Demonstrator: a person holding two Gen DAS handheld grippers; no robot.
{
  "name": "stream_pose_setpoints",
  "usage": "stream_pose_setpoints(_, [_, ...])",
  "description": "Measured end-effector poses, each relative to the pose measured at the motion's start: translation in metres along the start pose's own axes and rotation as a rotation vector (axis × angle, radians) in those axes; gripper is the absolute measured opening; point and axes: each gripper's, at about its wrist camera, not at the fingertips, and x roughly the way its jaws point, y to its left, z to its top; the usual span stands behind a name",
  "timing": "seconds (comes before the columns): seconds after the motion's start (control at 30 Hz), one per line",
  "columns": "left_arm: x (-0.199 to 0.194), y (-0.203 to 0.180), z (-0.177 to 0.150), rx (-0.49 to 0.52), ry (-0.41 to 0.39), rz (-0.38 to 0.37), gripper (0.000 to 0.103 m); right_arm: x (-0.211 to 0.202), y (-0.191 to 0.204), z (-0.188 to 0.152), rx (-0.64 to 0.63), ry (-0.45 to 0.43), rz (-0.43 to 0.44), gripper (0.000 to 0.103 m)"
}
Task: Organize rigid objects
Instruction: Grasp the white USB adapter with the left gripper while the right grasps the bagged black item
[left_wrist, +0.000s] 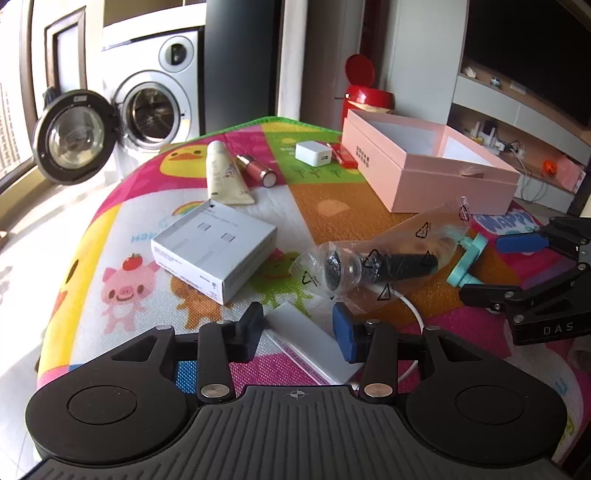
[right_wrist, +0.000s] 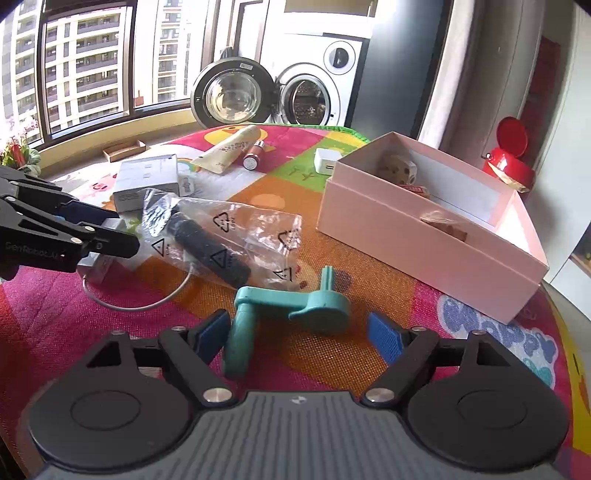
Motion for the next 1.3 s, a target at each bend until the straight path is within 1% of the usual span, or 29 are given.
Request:
stream_pose_setpoints(0.07, [-0.001, 0.001, 0.003, -0.018, 0.0, -0.012, 0.043, 0.0, -0.014, -0.004, 0.044, 0.01, -0.017, 0.081])
stream_pose_setpoints(0.17, [-0.006, 0.001, 0.009, -0.044, -0.019, -0.05, 0.043, -0.001, -0.031, -0.009, 0.103, 0.018, -0.029, 0.081])
stream_pose_setpoints(0.27, [-0.012, -0.002, 0.013, -0.03, -0.039, -0.064, 0.043, -0.012, -0.033, -0.013, 0.096, -0.019, -0.01, 0.081])
stream_pose_setpoints(0.33, [-0.015, -0.002, 0.016, -0.027, -0.04, -0.074, 0.043, -0.024, -0.024, -0.011, 0.044, -0.066, 0.024, 0.081])
stream_pose_setpoints(0.4, [-0.016, -0.001, 0.016, -0.03, -0.025, -0.065, 0.043, -0.031, -0.012, -0.005, -0.011, -0.101, 0.06, 0.081])
stream_pose_setpoints(0.5, [-0.016, 0.0, 0.011, -0.03, 0.017, -0.046, 0.043, -0.028, 0.019, 0.016, -0.146, -0.141, 0.112, 0.081])
stream_pose_setpoints(0.6, [-0.019, 0.007, 0.004, -0.065, 0.048, -0.027, 0.043, -0.012, 0.042, 0.034, -0.244, -0.153, 0.167, 0.081])
stream_pose_setpoints(0.63, [-0.021, 0.011, 0.003, -0.09, 0.054, -0.031, 0.043, -0.002, 0.052, 0.043, -0.271, -0.148, 0.185, 0.081])
stream_pose_setpoints(0.7, [-0.024, 0.016, 0.001, -0.129, 0.064, -0.051, 0.043, 0.018, 0.061, 0.059, -0.278, -0.114, 0.221, 0.079])
stream_pose_setpoints(0.77, [-0.026, 0.018, -0.001, -0.157, 0.067, -0.08, 0.043, 0.036, 0.064, 0.073, -0.249, -0.067, 0.259, 0.075])
stream_pose_setpoints(0.8, [-0.025, 0.016, -0.001, -0.164, 0.066, -0.09, 0.043, 0.044, 0.063, 0.078, -0.233, -0.044, 0.271, 0.07])
stream_pose_setpoints(0.83, [-0.025, 0.014, -0.002, -0.165, 0.065, -0.097, 0.043, 0.053, 0.061, 0.083, -0.198, -0.007, 0.288, 0.057])
stream_pose_setpoints(0.87, [-0.023, 0.012, -0.003, -0.166, 0.064, -0.103, 0.043, 0.06, 0.057, 0.086, -0.157, 0.03, 0.303, 0.048])
stream_pose_setpoints(0.9, [-0.021, 0.01, -0.003, -0.168, 0.067, -0.105, 0.043, 0.064, 0.052, 0.088, -0.121, 0.054, 0.308, 0.037])
stream_pose_setpoints(0.97, [-0.017, 0.006, -0.004, -0.181, 0.06, -0.114, 0.043, 0.07, 0.035, 0.084, -0.017, 0.086, 0.306, 0.033])
stream_pose_setpoints(1.03, [-0.012, 0.002, -0.003, -0.187, 0.062, -0.102, 0.043, 0.067, 0.02, 0.077, 0.06, 0.112, 0.273, 0.029])
stream_pose_setpoints(1.13, [-0.005, -0.007, 0.001, -0.157, 0.054, -0.076, 0.043, 0.051, 0.008, 0.059, 0.108, 0.114, 0.229, 0.028])
stream_pose_setpoints(1.23, [0.002, -0.017, 0.005, -0.111, 0.047, -0.064, 0.043, 0.032, 0.004, 0.041, 0.136, 0.108, 0.221, 0.028])
stream_pose_setpoints(1.3, [0.006, -0.024, 0.006, -0.065, 0.04, -0.033, 0.043, 0.019, 0.005, 0.029, 0.143, 0.101, 0.216, 0.028])
